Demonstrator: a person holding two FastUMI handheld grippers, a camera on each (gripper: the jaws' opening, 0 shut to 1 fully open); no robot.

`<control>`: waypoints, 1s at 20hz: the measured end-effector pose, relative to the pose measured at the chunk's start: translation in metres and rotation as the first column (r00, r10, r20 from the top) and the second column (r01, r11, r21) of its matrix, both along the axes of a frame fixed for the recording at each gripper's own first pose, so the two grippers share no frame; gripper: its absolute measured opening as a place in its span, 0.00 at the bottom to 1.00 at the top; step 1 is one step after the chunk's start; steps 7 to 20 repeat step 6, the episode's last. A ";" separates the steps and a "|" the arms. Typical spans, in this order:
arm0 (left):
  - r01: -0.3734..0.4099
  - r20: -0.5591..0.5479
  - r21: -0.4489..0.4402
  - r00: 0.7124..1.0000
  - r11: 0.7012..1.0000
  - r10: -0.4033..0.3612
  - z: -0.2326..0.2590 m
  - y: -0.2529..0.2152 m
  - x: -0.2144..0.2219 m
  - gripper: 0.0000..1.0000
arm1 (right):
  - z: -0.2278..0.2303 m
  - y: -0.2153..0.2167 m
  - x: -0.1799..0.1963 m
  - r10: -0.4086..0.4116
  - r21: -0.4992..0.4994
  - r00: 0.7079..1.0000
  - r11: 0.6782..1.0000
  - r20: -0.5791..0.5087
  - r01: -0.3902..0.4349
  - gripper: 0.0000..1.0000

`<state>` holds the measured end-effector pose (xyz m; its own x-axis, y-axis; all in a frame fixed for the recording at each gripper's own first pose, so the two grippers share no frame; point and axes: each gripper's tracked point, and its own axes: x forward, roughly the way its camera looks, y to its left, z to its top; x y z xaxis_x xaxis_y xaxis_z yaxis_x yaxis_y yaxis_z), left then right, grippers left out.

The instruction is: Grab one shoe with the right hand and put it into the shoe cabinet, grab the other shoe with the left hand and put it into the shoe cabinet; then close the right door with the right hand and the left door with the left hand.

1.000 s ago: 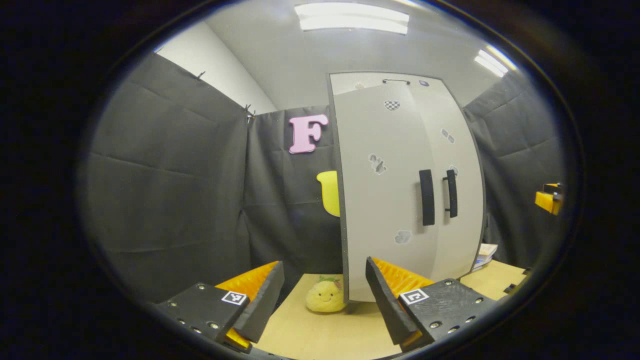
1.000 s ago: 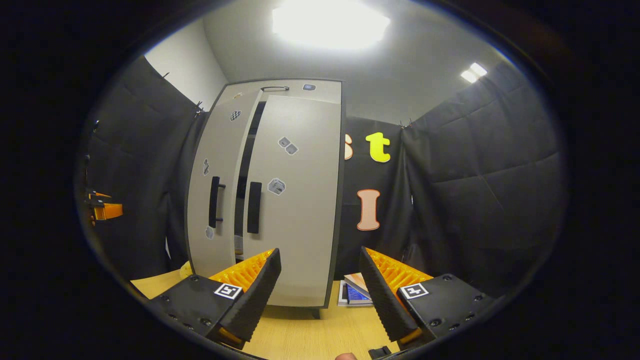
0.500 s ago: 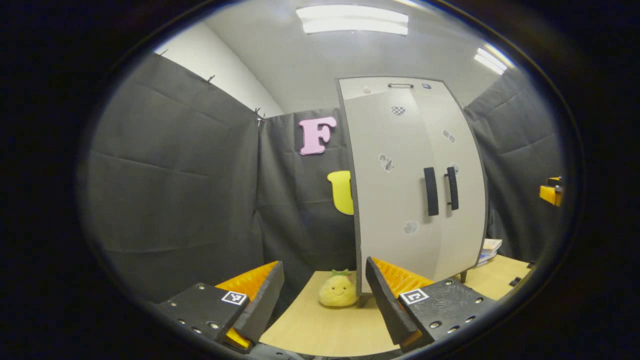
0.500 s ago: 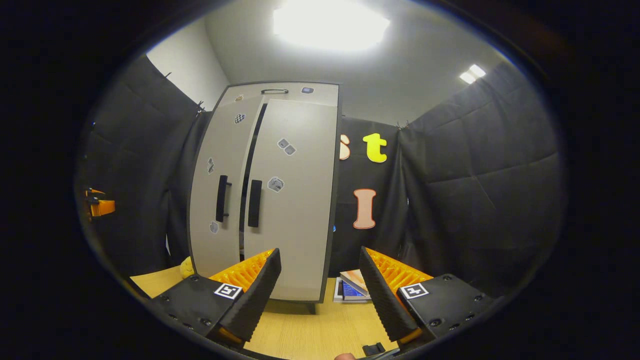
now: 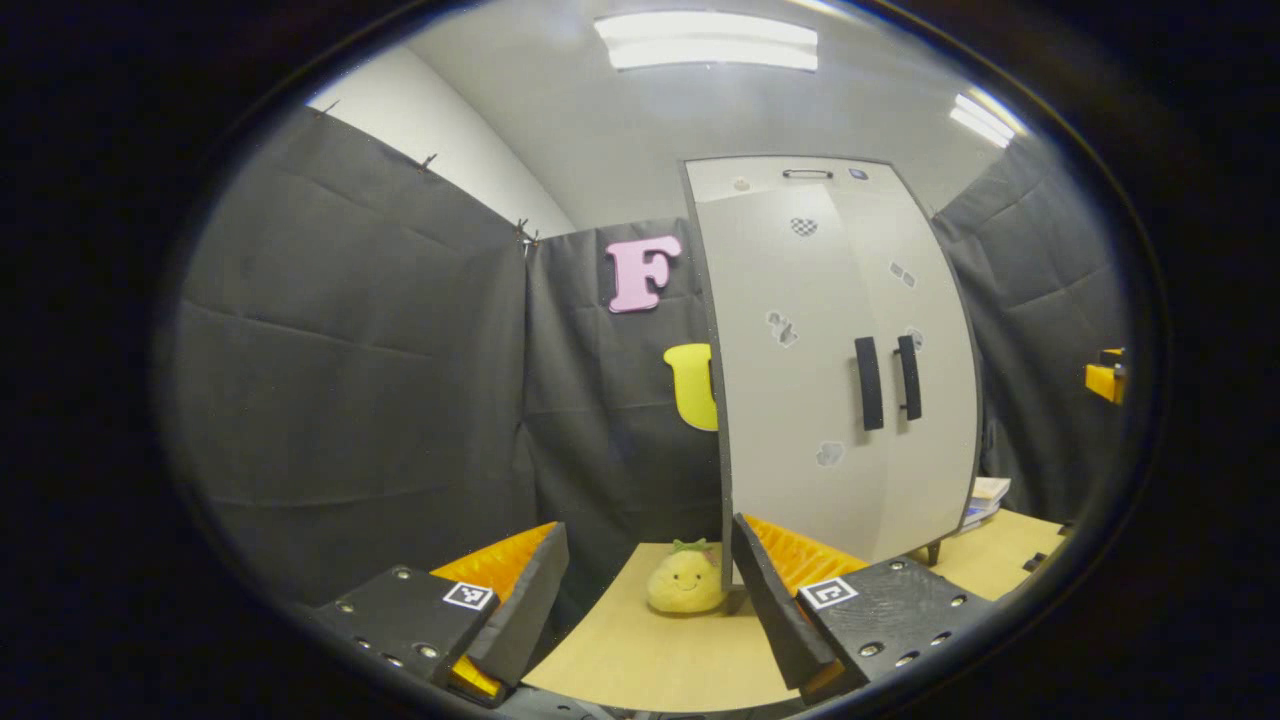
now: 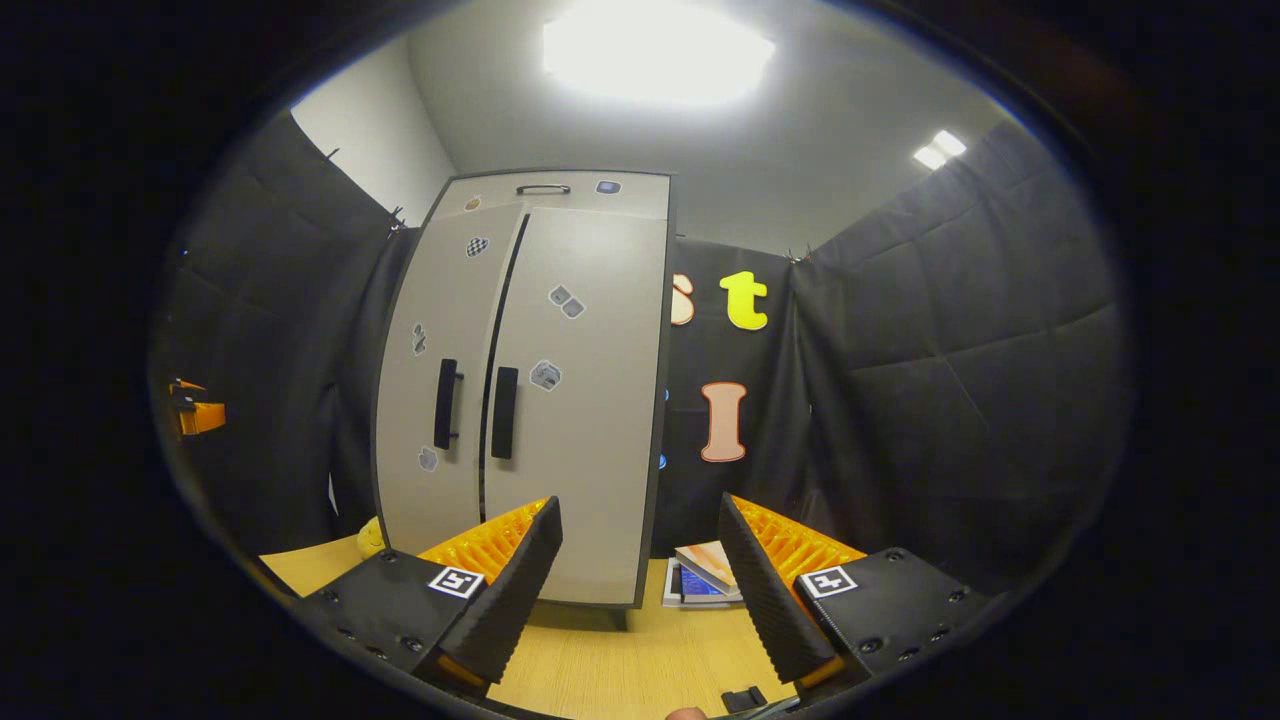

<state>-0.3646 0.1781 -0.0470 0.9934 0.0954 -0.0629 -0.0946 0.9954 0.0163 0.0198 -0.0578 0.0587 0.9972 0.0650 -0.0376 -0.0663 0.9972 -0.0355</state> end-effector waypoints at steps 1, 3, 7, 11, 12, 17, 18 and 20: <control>-0.001 0.001 0.002 1.000 1.000 0.001 0.000 0.000 -0.002 0.94 | 0.000 0.000 0.000 -0.003 0.002 1.000 1.000 0.000 0.003 0.99; -0.002 0.002 0.004 1.000 1.000 0.002 0.000 0.000 -0.002 0.94 | 0.001 -0.001 0.001 -0.011 0.006 1.000 1.000 0.000 0.011 0.98; 0.000 0.001 0.007 1.000 1.000 0.000 -0.001 0.000 -0.003 0.94 | 0.001 -0.004 0.002 -0.015 0.009 1.000 1.000 -0.001 0.016 0.98; 0.000 0.001 0.007 1.000 1.000 0.000 -0.001 0.000 -0.003 0.94 | 0.001 -0.004 0.002 -0.015 0.009 1.000 1.000 -0.001 0.016 0.98; 0.000 0.001 0.007 1.000 1.000 0.000 -0.001 0.000 -0.003 0.94 | 0.001 -0.004 0.002 -0.015 0.009 1.000 1.000 -0.001 0.016 0.98; 0.000 0.001 0.007 1.000 1.000 0.000 -0.001 0.000 -0.003 0.94 | 0.001 -0.004 0.002 -0.015 0.009 1.000 1.000 -0.001 0.016 0.98; 0.000 0.001 0.007 1.000 1.000 0.000 -0.001 0.000 -0.003 0.94 | 0.001 -0.004 0.002 -0.015 0.009 1.000 1.000 -0.001 0.016 0.98; 0.000 0.001 0.007 1.000 1.000 0.000 -0.001 0.000 -0.003 0.94 | 0.001 -0.004 0.002 -0.015 0.009 1.000 1.000 -0.001 0.016 0.98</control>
